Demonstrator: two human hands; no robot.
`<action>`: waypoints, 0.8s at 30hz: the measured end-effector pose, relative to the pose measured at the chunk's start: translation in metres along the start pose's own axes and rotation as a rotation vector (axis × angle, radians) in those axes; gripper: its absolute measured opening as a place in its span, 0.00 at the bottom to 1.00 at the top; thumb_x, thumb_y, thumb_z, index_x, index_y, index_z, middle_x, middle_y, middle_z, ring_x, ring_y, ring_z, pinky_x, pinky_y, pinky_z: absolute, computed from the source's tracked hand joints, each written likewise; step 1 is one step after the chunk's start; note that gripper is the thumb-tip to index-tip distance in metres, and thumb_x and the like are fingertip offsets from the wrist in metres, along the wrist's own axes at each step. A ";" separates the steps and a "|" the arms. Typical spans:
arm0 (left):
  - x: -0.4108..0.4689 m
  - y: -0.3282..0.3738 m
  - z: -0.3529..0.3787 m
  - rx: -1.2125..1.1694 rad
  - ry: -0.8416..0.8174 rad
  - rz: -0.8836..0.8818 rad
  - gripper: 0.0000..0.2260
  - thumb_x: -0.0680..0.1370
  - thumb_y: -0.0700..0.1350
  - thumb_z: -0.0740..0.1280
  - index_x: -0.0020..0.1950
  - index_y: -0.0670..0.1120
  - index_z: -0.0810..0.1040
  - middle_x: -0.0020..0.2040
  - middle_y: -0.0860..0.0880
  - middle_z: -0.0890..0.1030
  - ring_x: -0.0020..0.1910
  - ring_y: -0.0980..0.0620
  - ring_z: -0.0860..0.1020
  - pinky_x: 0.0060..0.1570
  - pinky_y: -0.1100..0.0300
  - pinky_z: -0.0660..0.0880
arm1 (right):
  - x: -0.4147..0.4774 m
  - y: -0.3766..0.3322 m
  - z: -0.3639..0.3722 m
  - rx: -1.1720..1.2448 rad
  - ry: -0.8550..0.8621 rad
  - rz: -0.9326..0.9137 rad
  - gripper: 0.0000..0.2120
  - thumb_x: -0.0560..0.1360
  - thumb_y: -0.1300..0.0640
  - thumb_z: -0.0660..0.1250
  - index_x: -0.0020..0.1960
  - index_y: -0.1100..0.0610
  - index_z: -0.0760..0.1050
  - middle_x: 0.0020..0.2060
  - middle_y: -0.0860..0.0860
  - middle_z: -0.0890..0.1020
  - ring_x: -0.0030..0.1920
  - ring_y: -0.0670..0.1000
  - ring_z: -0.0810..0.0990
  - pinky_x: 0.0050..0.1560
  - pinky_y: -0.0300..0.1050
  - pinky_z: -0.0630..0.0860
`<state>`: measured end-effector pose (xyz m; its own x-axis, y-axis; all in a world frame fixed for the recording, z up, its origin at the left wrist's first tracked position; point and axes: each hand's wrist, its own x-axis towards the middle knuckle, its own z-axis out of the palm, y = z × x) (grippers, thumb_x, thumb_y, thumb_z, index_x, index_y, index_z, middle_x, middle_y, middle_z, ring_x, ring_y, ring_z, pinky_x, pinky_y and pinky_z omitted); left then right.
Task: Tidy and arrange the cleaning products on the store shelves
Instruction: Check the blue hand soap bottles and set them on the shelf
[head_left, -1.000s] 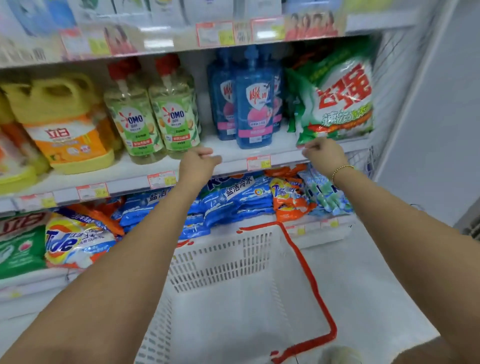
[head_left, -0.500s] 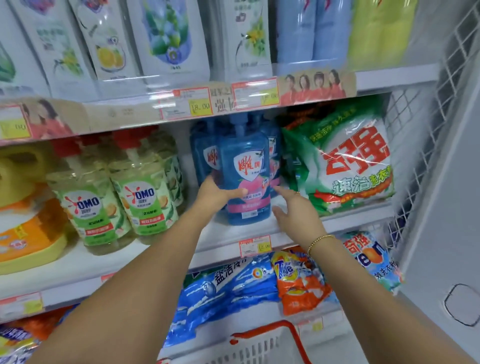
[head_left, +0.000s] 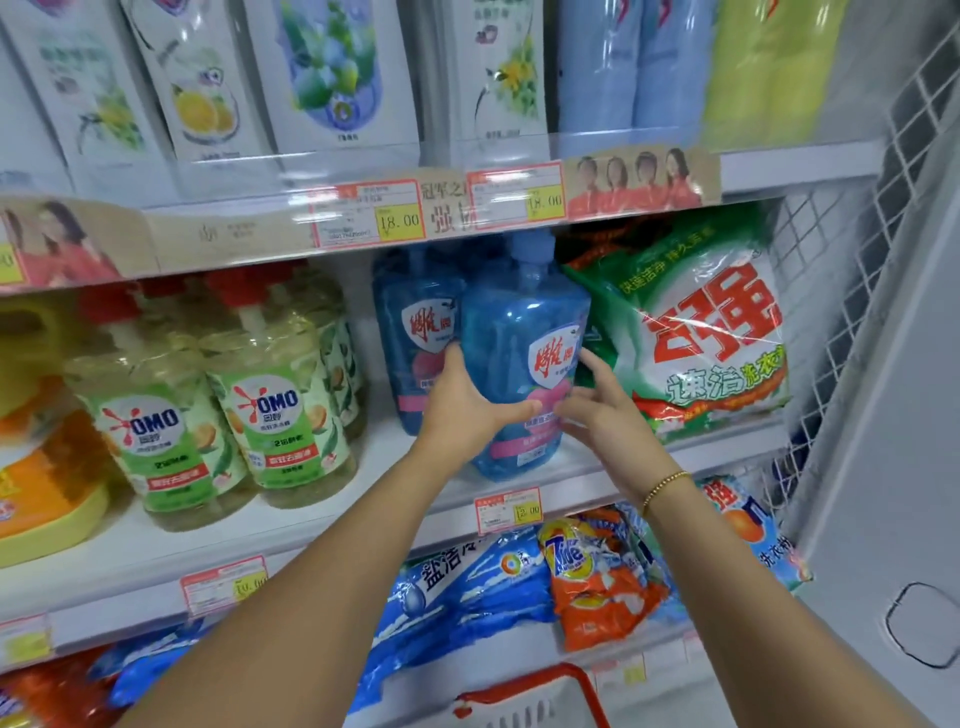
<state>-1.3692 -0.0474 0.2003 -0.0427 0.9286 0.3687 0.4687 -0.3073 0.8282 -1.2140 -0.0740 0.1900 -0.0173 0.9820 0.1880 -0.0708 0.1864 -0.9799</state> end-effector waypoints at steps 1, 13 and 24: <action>-0.001 0.002 0.000 0.019 -0.008 0.018 0.38 0.63 0.49 0.81 0.66 0.48 0.65 0.64 0.52 0.75 0.61 0.53 0.73 0.53 0.61 0.69 | 0.000 0.000 -0.002 0.036 -0.003 0.016 0.31 0.74 0.70 0.64 0.71 0.48 0.63 0.53 0.55 0.83 0.55 0.53 0.81 0.57 0.47 0.78; 0.010 -0.009 -0.029 -0.360 0.059 -0.237 0.25 0.62 0.45 0.80 0.57 0.48 0.77 0.49 0.51 0.83 0.42 0.53 0.82 0.29 0.65 0.75 | -0.002 -0.003 0.008 -0.129 -0.127 0.052 0.35 0.75 0.54 0.69 0.77 0.47 0.54 0.71 0.54 0.67 0.69 0.50 0.67 0.59 0.43 0.66; 0.023 -0.021 -0.051 -0.434 -0.053 -0.225 0.29 0.60 0.48 0.79 0.60 0.46 0.78 0.51 0.48 0.85 0.48 0.47 0.84 0.49 0.53 0.79 | -0.003 0.028 0.032 -0.551 -0.194 -0.055 0.40 0.68 0.53 0.76 0.72 0.47 0.57 0.57 0.44 0.78 0.58 0.47 0.77 0.57 0.39 0.72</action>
<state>-1.4248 -0.0299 0.2132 -0.0507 0.9877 0.1477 0.0412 -0.1457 0.9885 -1.2480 -0.0732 0.1644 -0.2141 0.9566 0.1976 0.4516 0.2763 -0.8483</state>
